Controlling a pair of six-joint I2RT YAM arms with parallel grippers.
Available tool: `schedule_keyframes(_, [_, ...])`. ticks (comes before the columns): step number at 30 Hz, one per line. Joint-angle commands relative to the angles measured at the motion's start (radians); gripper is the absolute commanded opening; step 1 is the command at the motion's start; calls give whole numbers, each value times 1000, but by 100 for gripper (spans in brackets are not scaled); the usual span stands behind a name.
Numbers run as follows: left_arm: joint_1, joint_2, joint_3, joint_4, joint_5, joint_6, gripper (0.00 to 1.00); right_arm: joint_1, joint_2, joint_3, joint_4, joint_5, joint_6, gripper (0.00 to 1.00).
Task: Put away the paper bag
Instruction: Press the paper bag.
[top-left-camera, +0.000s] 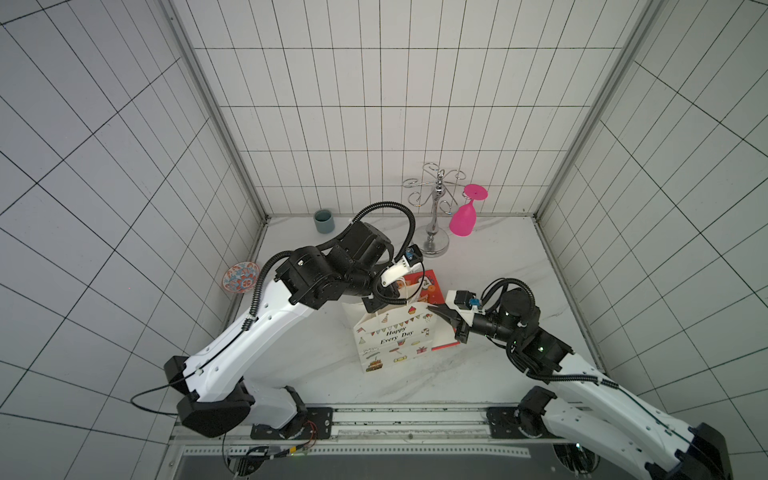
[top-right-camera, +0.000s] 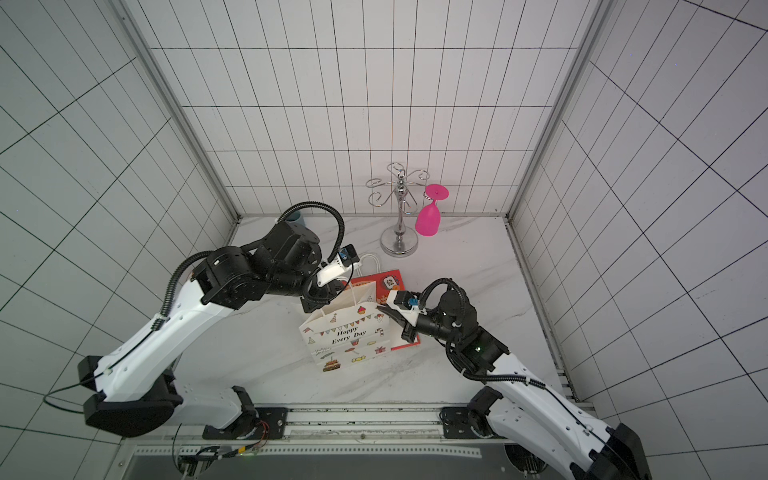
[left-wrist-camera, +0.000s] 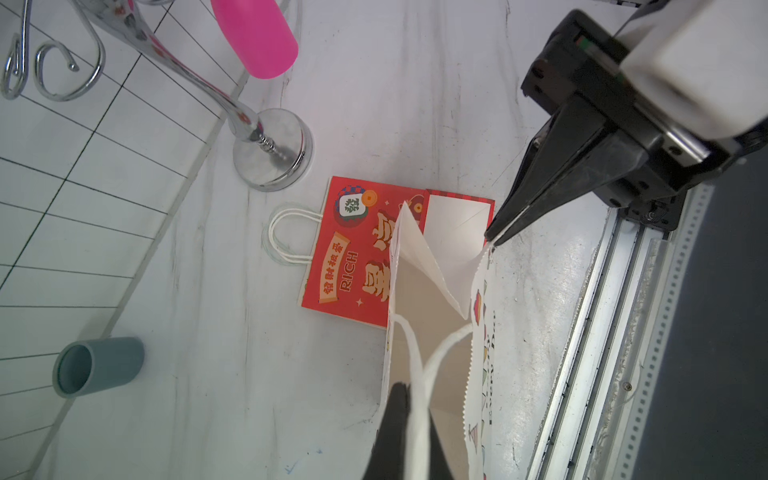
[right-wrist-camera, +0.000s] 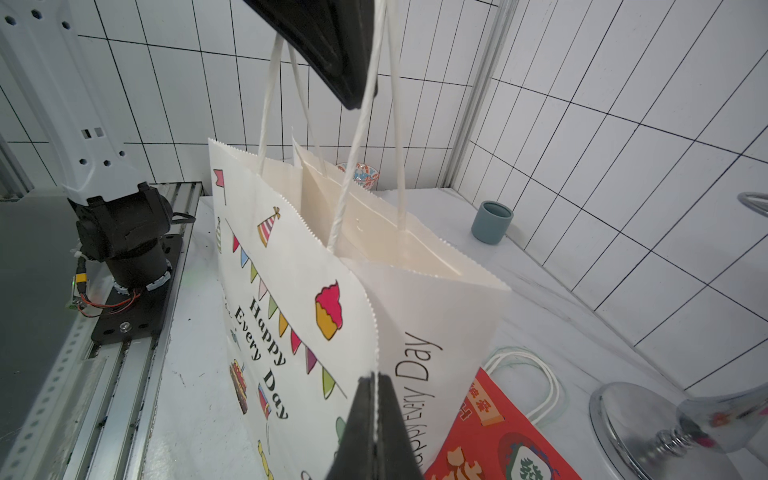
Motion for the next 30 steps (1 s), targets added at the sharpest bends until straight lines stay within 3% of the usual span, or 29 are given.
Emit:
schedule_keyframes(1, [-5, -38, -43, 53, 76, 130, 0, 10, -3, 11, -73, 14, -6, 0])
schedule_keyframes(3, [-2, -57, -82, 69, 107, 205, 0, -1, -10, 24, -116, 5, -8, 11])
schedule_keyframes(6, [26, -75, -117, 77, 182, 315, 0, -38, -29, 46, -192, -35, 3, 44])
schedule_keyframes(10, [60, -106, -137, 106, 267, 404, 0, -63, -61, 58, -259, -31, 15, 74])
schedule_keyframes(15, [70, -120, -134, 77, 352, 505, 0, -74, -48, 66, -266, -49, 1, 97])
schedule_keyframes(30, [73, -95, -131, 39, 428, 574, 0, -79, 118, 153, -127, -336, -96, 99])
